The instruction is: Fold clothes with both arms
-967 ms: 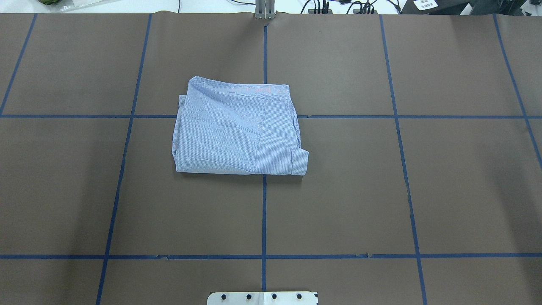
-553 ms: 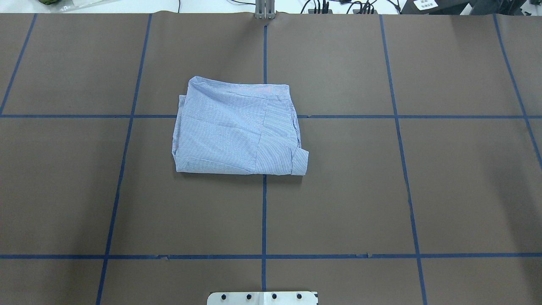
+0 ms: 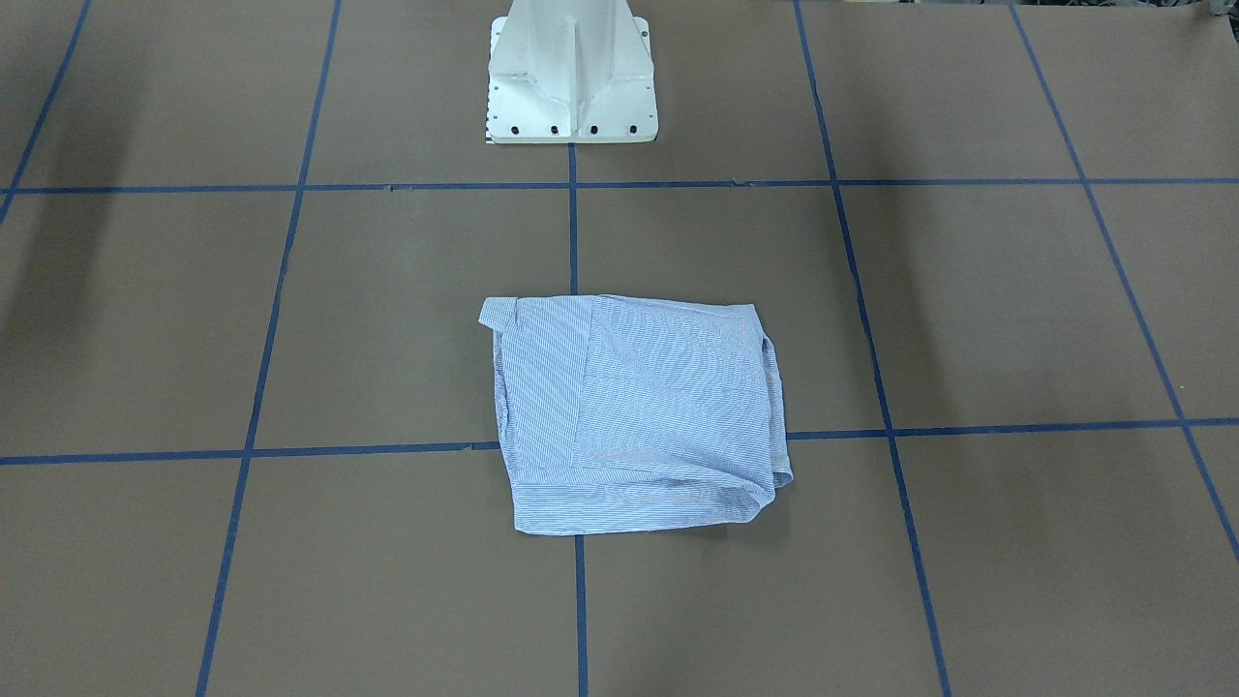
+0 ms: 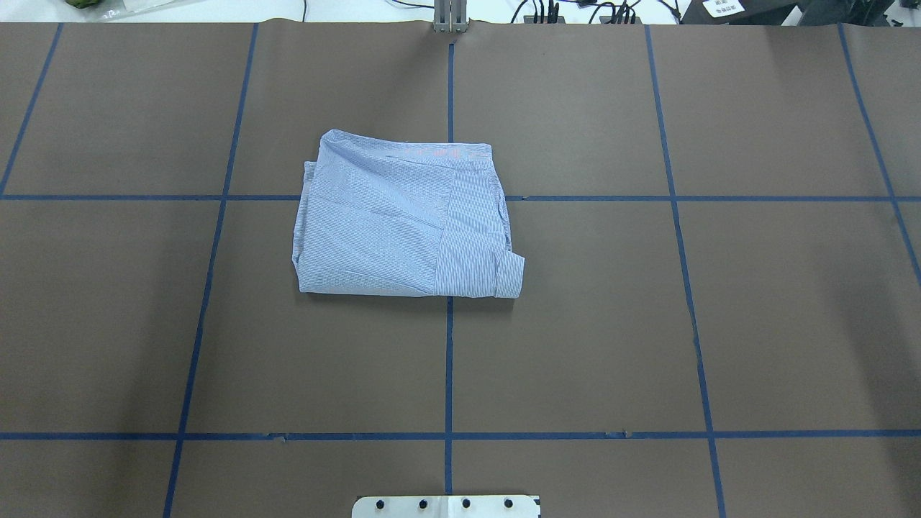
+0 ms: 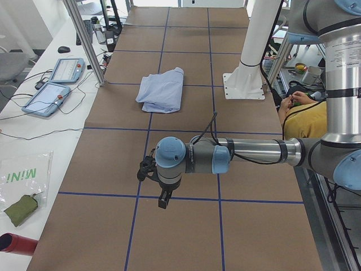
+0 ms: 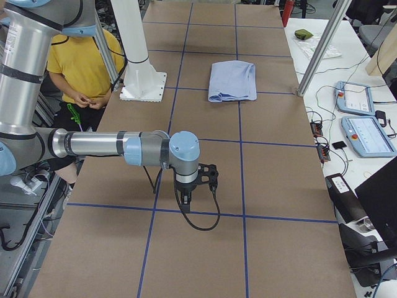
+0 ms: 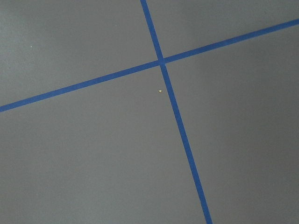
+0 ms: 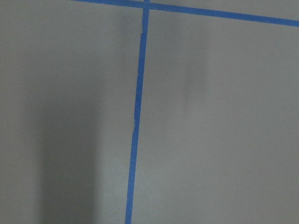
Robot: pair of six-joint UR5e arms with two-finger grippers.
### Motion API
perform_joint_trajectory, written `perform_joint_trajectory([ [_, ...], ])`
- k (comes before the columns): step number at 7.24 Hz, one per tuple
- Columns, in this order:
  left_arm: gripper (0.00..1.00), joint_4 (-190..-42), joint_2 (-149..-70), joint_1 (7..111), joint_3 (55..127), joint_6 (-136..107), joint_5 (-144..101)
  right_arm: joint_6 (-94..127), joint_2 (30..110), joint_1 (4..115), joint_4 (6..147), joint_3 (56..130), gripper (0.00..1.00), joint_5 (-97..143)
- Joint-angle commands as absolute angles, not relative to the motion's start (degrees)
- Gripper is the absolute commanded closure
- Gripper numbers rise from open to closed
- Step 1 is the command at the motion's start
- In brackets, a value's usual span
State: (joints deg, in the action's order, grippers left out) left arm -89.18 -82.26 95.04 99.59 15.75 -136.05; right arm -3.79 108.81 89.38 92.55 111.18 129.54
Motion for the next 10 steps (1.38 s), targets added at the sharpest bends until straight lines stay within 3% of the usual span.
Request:
perform_joint_trajectory([
  [1, 0.0, -89.0, -83.1, 94.9, 99.7, 4.0, -136.1, -3.8, 108.8, 89.4, 92.5, 111.2, 0.0, 129.6],
  [10, 0.0, -94.7, -82.2, 95.0, 99.8, 4.0, -135.9, -3.8, 108.8, 89.4, 92.5, 111.2, 0.0, 129.8],
])
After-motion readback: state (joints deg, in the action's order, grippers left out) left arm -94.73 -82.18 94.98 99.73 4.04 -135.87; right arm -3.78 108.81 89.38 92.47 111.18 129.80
